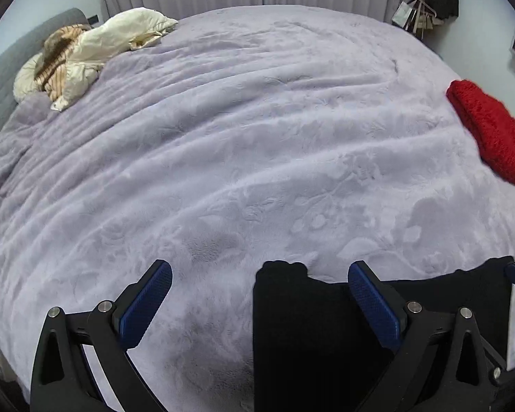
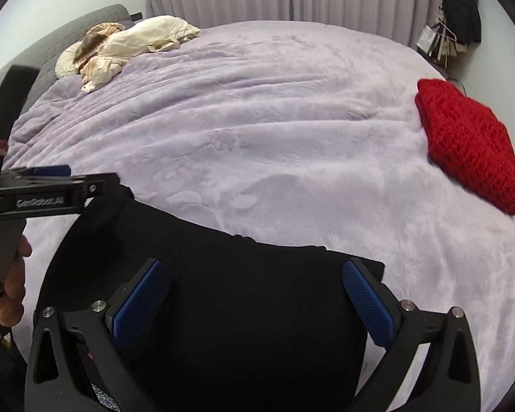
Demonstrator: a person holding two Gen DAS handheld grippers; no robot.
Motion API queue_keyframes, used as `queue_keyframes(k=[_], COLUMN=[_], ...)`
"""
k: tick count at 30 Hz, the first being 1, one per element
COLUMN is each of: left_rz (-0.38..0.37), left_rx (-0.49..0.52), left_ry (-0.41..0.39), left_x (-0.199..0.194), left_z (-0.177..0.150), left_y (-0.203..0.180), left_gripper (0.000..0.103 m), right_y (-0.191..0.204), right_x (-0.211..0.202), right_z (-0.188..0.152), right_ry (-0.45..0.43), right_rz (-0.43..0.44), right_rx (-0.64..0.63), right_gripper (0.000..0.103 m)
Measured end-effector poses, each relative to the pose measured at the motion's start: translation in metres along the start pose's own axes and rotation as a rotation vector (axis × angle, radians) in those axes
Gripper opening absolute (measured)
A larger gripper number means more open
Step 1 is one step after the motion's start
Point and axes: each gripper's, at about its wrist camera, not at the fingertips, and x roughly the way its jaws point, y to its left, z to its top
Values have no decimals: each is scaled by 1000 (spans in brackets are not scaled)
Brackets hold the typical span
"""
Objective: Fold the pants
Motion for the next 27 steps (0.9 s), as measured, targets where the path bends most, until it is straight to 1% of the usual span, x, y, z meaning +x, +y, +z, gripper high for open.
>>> queue_keyframes(k=[1, 2, 3, 4, 5, 7, 10, 14, 18, 21, 22, 25, 27], left_rz=[33, 44, 38, 36, 43, 57, 40, 37, 25, 43, 41, 24, -3], left_rx=[18, 26, 28, 36, 53, 76, 75, 56, 52, 93, 92, 63, 65], left_ry=[35, 68, 67, 49, 31, -6, -19, -38, -47, -76, -73, -55, -64], left_x=[9, 16, 17, 14, 9, -4, -17, -29, -39, -37, -35, -41, -54], left_z=[-1, -6, -12, -19, -27, -43, -64, -85, -103, -112, -112, -109, -110], left_y=[-2, -1, 0, 1, 1, 1, 9, 20, 27, 22, 23, 25, 25], left_gripper=[103, 103, 103, 103, 103, 103, 103, 103, 103, 103, 103, 103, 103], right_y=[5, 10, 12, 14, 13, 11, 17, 33, 45, 51, 50, 51, 53], right_x=[3, 10, 17, 22, 20, 8, -11, -31, -49, -49, -46, -43, -56], right_z=[0, -1, -4, -9, -14, -26, -50, -82, -104, -112, -112, -107, -102], right_ry=[24, 63, 95, 117, 122, 110, 92, 80, 35, 20, 18, 39, 36], right_rz=[-13, -30, -55, -68, -59, -35, -33, -73, -104, -133, -137, -150, -179], right_rx=[-18, -33, -44, -48, -35, 5, -2, -28, -30, -50, -51, -65, -38], right_gripper=[103, 103, 103, 103, 103, 103, 103, 103, 103, 103, 103, 103, 103])
